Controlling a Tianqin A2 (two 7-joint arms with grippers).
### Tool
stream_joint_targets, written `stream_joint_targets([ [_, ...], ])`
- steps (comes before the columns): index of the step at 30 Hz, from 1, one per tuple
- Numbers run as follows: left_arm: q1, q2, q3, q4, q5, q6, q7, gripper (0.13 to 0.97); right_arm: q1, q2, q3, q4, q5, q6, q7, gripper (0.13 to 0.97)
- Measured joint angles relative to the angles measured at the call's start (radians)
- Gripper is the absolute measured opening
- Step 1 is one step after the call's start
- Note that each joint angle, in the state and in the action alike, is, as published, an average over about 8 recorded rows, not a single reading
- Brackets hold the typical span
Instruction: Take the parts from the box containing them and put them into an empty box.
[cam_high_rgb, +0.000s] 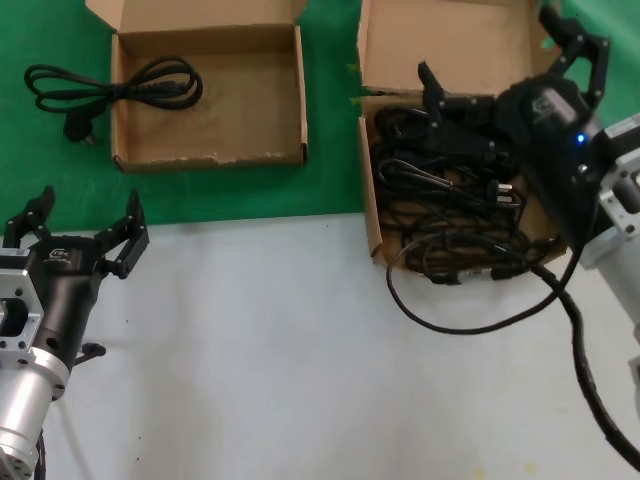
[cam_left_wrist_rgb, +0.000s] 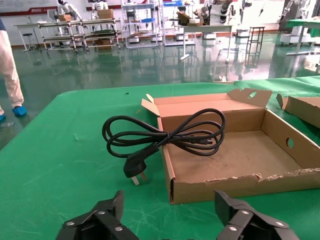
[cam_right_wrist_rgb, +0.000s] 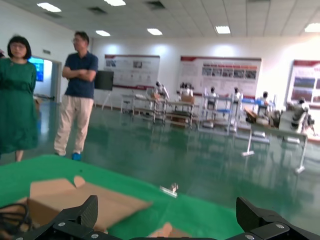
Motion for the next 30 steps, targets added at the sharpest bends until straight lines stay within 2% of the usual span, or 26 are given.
stream_joint_targets([
  [1, 0.000, 0.000, 0.000, 0.000, 0.000, 0.000, 0.000, 0.535, -0.006, 0.003, -0.002, 0.001, -0.003, 0.008, 0.009, 0.966],
  [9, 0.002, 0.000, -0.001, 0.000, -0.001, -0.001, 0.000, 0.739, -0.058, 0.024, -0.018, 0.006, -0.030, 0.076, 0.081, 0.966],
  [18, 0.003, 0.000, -0.002, 0.000, -0.003, -0.002, -0.001, 0.878, -0.115, 0.048, -0.036, 0.012, -0.060, 0.153, 0.162, 0.966],
  [22, 0.004, -0.001, -0.003, 0.000, -0.003, -0.003, -0.001, 0.878, -0.141, 0.058, -0.044, 0.015, -0.074, 0.187, 0.197, 0.966],
  [30, 0.005, -0.001, -0.003, 0.000, -0.005, -0.004, -0.001, 0.953, -0.192, 0.079, -0.061, 0.020, -0.100, 0.255, 0.269, 0.966],
])
